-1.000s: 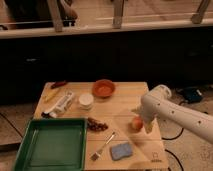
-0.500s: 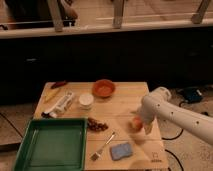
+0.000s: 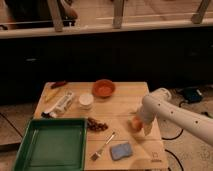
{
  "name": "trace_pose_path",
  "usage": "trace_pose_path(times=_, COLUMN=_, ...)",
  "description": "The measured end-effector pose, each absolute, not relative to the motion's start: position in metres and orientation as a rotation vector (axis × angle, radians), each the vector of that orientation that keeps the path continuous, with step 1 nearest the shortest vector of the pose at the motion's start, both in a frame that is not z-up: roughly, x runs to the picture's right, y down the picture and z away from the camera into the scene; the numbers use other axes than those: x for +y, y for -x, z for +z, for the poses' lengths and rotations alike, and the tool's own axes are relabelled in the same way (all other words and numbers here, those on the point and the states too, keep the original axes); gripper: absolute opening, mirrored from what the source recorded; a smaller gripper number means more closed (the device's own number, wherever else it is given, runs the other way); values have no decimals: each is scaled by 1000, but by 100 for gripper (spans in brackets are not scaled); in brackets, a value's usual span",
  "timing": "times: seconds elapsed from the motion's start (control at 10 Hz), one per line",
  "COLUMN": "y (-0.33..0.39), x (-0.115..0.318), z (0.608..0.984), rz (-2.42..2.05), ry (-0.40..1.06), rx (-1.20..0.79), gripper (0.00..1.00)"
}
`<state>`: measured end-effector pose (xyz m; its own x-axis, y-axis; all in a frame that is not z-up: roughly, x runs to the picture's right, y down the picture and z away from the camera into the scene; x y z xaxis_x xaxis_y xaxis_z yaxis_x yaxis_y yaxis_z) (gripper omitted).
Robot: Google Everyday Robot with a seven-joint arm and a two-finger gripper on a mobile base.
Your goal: Place apple in paper cup
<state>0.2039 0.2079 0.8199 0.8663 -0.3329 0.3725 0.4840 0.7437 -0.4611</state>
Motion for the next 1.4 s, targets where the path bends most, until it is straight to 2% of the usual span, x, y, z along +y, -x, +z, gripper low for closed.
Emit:
trace_pose_path(times=0.7, y=-200, x=215, z=827, rz=-447, ry=602, rx=-318, gripper=80)
trace_pose_path(times=0.9, y=-199, x=216, z=827, rz=-447, ry=608, rx=-325, gripper=75)
trace_pose_path(times=1.3, y=-200, x=218, z=827, rz=-448, ry=614, rx=-349, gripper=73)
trace_pose_path(times=1.4, y=-201, x=220, z=828, rz=-453, ry=614, rx=-356, gripper=67)
